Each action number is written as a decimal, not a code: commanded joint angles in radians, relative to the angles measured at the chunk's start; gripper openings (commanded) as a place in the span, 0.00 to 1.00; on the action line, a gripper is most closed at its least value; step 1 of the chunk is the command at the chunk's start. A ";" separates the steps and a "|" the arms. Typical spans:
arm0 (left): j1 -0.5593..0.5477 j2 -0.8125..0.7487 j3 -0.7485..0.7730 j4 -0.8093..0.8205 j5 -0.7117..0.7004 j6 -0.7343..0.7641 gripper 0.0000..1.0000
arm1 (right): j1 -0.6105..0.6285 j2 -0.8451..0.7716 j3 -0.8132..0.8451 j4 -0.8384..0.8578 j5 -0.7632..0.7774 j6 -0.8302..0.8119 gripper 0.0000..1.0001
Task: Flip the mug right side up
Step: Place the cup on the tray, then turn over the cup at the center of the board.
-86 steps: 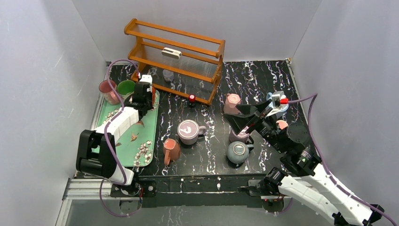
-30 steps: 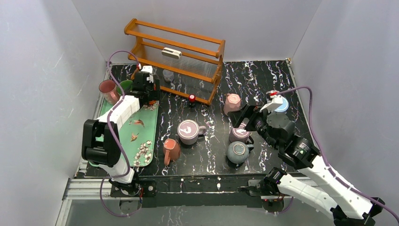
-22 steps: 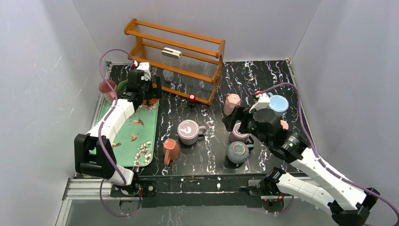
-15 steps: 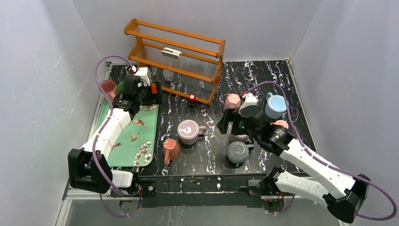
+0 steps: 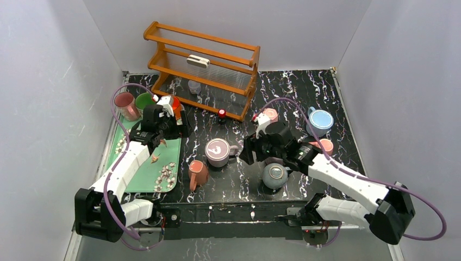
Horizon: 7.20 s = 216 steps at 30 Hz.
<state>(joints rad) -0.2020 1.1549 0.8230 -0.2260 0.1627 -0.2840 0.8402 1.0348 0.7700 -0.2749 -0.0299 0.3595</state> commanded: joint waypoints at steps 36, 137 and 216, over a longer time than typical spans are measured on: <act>-0.004 -0.062 -0.045 -0.053 0.053 0.011 0.98 | -0.009 0.626 0.345 -0.058 -0.339 -1.064 0.60; -0.005 -0.375 -0.024 0.361 0.589 -0.472 0.92 | -0.020 0.011 -0.057 0.885 -0.072 -0.053 0.01; -0.306 -0.194 -0.100 1.350 0.339 -0.997 0.37 | 0.008 0.158 0.157 1.335 -0.408 0.499 0.01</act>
<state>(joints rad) -0.5076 0.9657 0.6872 1.0290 0.5919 -1.2564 0.8371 1.2293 0.9310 0.9558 -0.3786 0.8684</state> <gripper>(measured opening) 0.333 0.273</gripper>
